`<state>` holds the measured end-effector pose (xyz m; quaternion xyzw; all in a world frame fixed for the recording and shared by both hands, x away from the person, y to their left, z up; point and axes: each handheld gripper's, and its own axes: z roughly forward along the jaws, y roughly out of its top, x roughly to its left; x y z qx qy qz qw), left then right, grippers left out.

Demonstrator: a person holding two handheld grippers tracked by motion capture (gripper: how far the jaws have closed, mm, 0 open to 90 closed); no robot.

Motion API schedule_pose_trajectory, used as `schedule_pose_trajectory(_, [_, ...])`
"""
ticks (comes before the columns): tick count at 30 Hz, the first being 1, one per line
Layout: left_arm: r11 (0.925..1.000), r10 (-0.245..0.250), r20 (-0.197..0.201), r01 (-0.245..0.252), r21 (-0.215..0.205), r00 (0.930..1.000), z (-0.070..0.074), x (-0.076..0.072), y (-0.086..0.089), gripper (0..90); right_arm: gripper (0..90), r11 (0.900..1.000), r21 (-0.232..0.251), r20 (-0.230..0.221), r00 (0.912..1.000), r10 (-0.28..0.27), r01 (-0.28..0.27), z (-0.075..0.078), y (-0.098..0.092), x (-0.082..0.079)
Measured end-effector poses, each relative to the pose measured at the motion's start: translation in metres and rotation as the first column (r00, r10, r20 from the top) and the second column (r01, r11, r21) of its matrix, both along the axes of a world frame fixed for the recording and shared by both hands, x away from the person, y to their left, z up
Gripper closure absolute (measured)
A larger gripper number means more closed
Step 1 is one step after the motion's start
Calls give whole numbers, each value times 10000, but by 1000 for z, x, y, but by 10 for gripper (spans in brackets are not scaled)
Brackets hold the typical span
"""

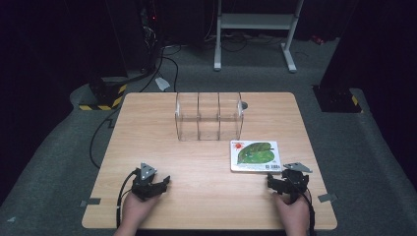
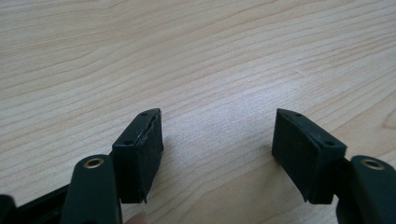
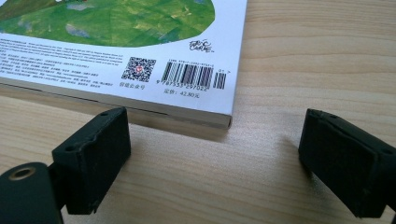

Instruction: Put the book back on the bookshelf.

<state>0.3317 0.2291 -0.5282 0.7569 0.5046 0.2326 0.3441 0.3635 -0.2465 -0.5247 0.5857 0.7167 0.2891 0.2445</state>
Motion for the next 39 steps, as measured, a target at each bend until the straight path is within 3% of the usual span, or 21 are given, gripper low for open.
schedule_pose_trajectory(10, [10000, -32, 2, 32, -1, 10000, 0, -2, 0, 334, 87, 10000, 35, -11, 10000, -28, 28, 0, 1, -2])
schedule_pose_trajectory(27, [10000, -28, 2, 28, -4, 10000, 0, -2, 0, 334, 110, 9984, -3, 0, 9984, 571, -571, 1, 2, -14])
schedule_pose_trajectory(29, [10000, -30, -1, 30, -4, 10000, 0, -2, 0, 334, 132, 9974, 173, 211, 9973, 698, -702, 5, 3, -15])
schedule_pose_trajectory(32, [10000, 32, -7, -32, -2, 10000, 0, -4, 0, 333, 126, 9952, 575, 355, 9964, 767, -787, 11, 5, -11])
schedule_pose_trajectory(36, [10000, 71, -4, -71, 6, 10000, 0, -4, 0, 331, 134, 9942, 621, 254, 9959, 868, -883, 13, 10, -5])
schedule_pose_trajectory(39, [10000, 54, -27, -54, 32, 10000, 0, -4, 0, 331, 139, 9946, 645, 219, 9966, 794, -807, 20, 11, 14])
